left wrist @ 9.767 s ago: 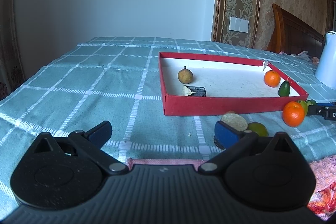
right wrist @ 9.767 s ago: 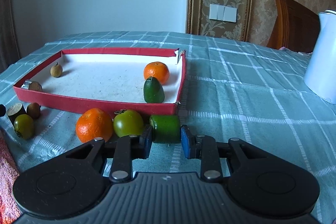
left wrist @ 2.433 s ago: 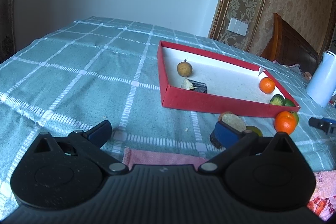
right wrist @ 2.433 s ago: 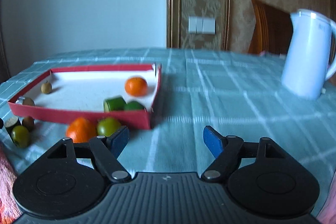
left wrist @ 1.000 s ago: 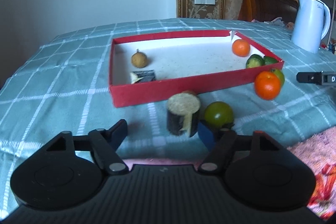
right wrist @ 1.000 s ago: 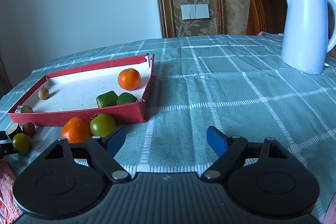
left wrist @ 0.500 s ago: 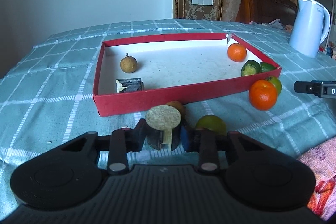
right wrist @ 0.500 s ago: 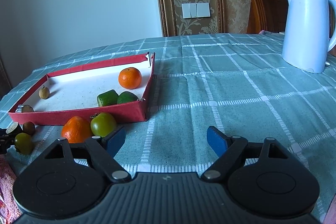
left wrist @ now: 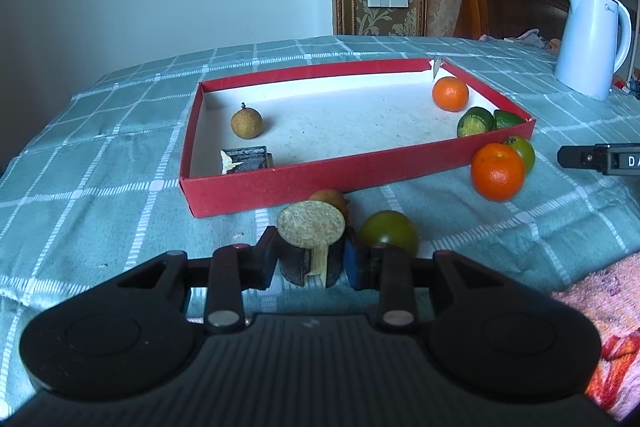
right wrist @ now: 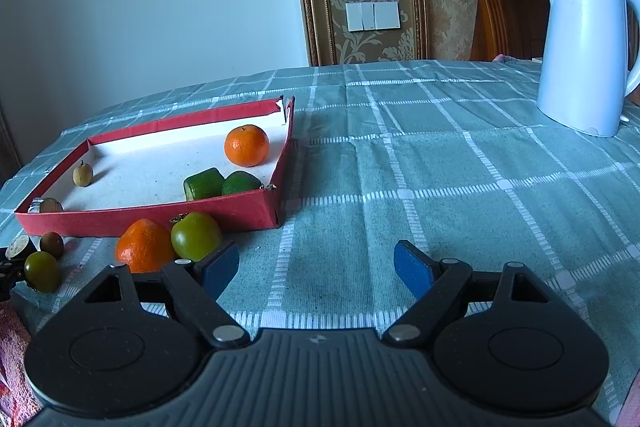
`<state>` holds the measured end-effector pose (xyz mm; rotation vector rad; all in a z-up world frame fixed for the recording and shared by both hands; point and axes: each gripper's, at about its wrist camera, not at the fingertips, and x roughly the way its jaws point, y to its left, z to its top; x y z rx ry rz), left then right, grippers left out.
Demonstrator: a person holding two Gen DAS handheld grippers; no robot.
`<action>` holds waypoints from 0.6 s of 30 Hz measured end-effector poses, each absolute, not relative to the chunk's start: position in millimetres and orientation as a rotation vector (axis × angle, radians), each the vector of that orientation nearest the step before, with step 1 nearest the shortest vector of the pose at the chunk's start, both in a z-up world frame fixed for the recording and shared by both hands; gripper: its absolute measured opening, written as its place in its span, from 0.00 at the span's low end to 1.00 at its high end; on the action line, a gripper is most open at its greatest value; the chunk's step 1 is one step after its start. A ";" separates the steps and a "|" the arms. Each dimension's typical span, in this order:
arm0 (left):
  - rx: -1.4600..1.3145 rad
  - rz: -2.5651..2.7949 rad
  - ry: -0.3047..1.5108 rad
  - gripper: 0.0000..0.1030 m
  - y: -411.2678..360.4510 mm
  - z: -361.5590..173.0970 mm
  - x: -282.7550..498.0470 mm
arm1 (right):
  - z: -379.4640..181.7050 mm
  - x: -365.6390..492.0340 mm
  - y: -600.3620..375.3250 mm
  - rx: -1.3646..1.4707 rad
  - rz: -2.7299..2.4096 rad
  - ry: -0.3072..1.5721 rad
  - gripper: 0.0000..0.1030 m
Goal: Organize fruits
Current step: 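Carry the wooden block into the red tray and open the left gripper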
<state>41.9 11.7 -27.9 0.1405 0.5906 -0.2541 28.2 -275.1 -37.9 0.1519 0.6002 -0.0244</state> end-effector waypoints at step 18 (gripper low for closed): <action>0.135 -0.271 0.472 0.29 11.4 16.1 47.4 | -37.9 27.9 -275.8 0.154 -0.029 0.595 0.82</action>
